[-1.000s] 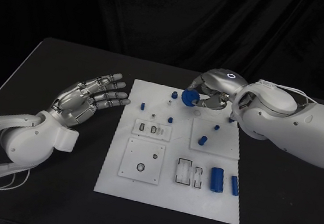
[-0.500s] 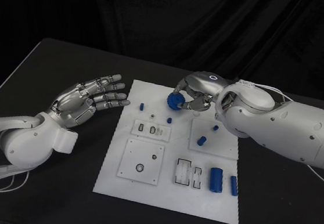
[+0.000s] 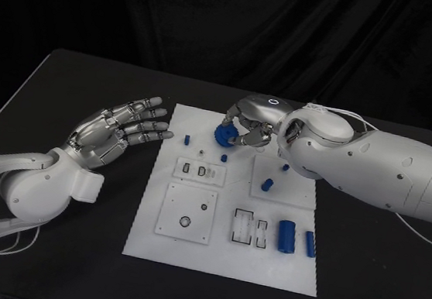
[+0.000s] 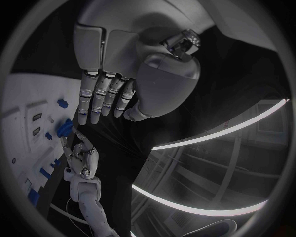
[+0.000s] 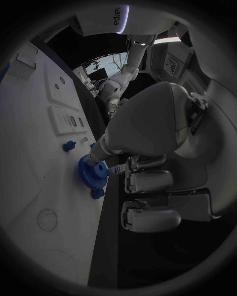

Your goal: Assemble the parts on the task board

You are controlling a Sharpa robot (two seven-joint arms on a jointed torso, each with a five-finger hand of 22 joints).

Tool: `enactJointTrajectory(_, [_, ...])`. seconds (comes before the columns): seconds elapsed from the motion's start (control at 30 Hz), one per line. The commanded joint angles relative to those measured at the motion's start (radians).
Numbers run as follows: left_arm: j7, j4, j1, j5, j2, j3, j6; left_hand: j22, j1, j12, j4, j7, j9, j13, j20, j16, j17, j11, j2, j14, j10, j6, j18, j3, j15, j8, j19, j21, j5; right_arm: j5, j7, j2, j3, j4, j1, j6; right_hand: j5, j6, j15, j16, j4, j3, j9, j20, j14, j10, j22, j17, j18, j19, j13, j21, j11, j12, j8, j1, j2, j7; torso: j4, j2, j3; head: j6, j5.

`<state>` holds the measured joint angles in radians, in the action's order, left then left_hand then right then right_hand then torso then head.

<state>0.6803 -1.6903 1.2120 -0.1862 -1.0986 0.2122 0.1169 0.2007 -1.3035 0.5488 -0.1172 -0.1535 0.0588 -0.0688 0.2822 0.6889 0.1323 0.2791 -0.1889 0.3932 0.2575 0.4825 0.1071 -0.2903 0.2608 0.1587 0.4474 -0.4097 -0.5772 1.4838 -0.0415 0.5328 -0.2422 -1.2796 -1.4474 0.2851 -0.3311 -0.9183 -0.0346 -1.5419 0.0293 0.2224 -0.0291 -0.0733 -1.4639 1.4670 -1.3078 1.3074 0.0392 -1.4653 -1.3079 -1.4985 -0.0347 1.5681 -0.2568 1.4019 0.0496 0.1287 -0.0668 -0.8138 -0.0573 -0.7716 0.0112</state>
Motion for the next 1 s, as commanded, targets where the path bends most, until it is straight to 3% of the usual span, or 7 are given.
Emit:
enactJointTrajectory(0.03, [0.094, 0.000, 0.000, -0.004, 0.003, -0.001, 0.017, -0.001, 0.006, 0.006, -0.002, -0.007, 0.001, -0.001, -0.001, 0.005, -0.001, 0.006, 0.000, -0.009, 0.002, 0.002, -0.016, -0.005, 0.000, 0.006, -0.007, 0.006, -0.004, -0.001, 0.006, -0.006, 0.001, 0.006, 0.004, -0.015, 0.004, 0.013, 0.011, -0.001, 0.004, 0.010, -0.268, -0.011, -0.093, 0.095, -0.163, 0.222, -0.006, -0.024, -0.253, 0.007, -0.012, 0.000, 0.021, -0.002, -0.005, -0.003, 0.0000, -0.001, 0.0006, 0.002, 0.003])
enactJointTrajectory(0.23, [0.091, 0.003, 0.000, -0.004, 0.004, -0.001, 0.018, -0.001, 0.007, 0.006, -0.002, -0.008, 0.001, -0.001, -0.001, 0.005, -0.001, 0.007, 0.000, -0.010, 0.002, 0.003, -0.016, -0.007, 0.000, 0.006, -0.009, 0.006, -0.004, -0.001, 0.034, -0.014, 0.001, 0.012, 0.005, -0.037, 0.037, 0.195, 0.001, 0.009, 0.002, 0.030, -0.203, -0.006, -0.088, 0.042, -0.136, 0.210, 0.004, 0.000, -0.197, 0.033, 0.006, -0.017, 0.163, -0.002, 0.014, -0.006, 0.0023, -0.001, 0.0005, 0.000, 0.005])
enactJointTrajectory(0.3, [0.091, 0.003, 0.000, -0.004, 0.004, -0.001, 0.018, -0.001, 0.007, 0.006, -0.002, -0.008, 0.001, -0.001, -0.001, 0.005, -0.001, 0.007, 0.000, -0.010, 0.002, 0.003, -0.016, -0.007, 0.000, 0.006, -0.009, 0.006, -0.004, -0.001, 0.043, -0.016, 0.001, 0.013, 0.006, -0.043, 0.037, 0.355, -0.006, 0.016, -0.005, 0.036, -0.147, 0.001, -0.083, 0.011, -0.122, 0.202, 0.009, 0.013, -0.164, 0.048, 0.014, -0.029, 0.202, 0.005, 0.015, -0.015, 0.0027, -0.001, 0.0004, 0.000, 0.006])
enactJointTrajectory(0.43, [0.090, 0.002, 0.000, -0.004, 0.005, -0.001, 0.020, -0.001, 0.007, 0.006, -0.002, -0.008, 0.001, -0.001, -0.001, 0.005, -0.001, 0.007, 0.000, -0.010, 0.002, 0.003, -0.016, -0.007, 0.000, 0.006, -0.009, 0.006, -0.004, -0.001, 0.056, -0.020, 0.001, 0.017, 0.006, -0.043, 0.036, 0.518, -0.016, 0.023, -0.009, 0.044, -0.091, 0.009, -0.079, -0.033, -0.107, 0.194, 0.015, 0.028, -0.119, 0.065, 0.027, -0.047, 0.215, 0.012, 0.013, -0.033, 0.0015, 0.001, 0.0001, -0.001, 0.009])
enactJointTrajectory(0.8, [0.087, 0.002, 0.000, -0.004, 0.002, -0.001, 0.022, -0.001, 0.007, 0.006, -0.002, -0.010, 0.001, -0.001, -0.001, 0.006, -0.001, 0.008, -0.001, -0.010, 0.002, 0.003, -0.016, -0.008, 0.000, 0.006, -0.010, 0.006, -0.004, -0.001, 0.052, 0.004, 0.001, 0.002, 0.006, 0.000, 0.049, 0.508, -0.019, 0.037, -0.008, 0.051, -0.085, 0.014, -0.070, -0.057, -0.092, 0.176, 0.020, 0.042, -0.095, 0.082, 0.029, -0.058, 0.208, 0.012, 0.008, -0.033, 0.0012, 0.000, -0.0003, 0.000, 0.006])
enactJointTrajectory(0.97, [0.087, -0.002, 0.000, -0.004, -0.009, -0.001, 0.020, -0.001, 0.007, 0.006, -0.002, -0.010, 0.001, -0.001, -0.001, 0.006, -0.001, 0.008, -0.001, -0.010, 0.002, 0.003, -0.016, -0.008, 0.000, 0.006, -0.010, 0.006, -0.004, -0.001, 0.030, 0.068, 0.001, -0.049, -0.005, 0.064, 0.064, 0.353, -0.012, 0.041, 0.002, 0.048, -0.113, 0.010, -0.069, -0.047, -0.096, 0.172, 0.018, 0.037, -0.102, 0.083, 0.018, -0.054, 0.175, 0.001, 0.007, -0.018, 0.0004, 0.000, 0.0006, 0.000, 0.001])
enactJointTrajectory(1.0, [0.087, -0.003, 0.000, -0.004, -0.011, -0.001, 0.019, -0.001, 0.007, 0.006, -0.002, -0.010, 0.001, -0.001, -0.001, 0.006, -0.001, 0.008, -0.001, -0.010, 0.002, 0.003, -0.016, -0.008, 0.000, 0.006, -0.010, 0.006, -0.004, -0.001, 0.027, 0.089, 0.001, -0.065, -0.011, 0.076, 0.072, 0.260, -0.009, 0.040, 0.008, 0.046, -0.131, 0.007, -0.070, -0.039, -0.101, 0.173, 0.017, 0.033, -0.110, 0.080, 0.015, -0.051, 0.155, -0.004, 0.007, -0.014, 0.0008, 0.000, 0.0008, 0.000, -0.001])
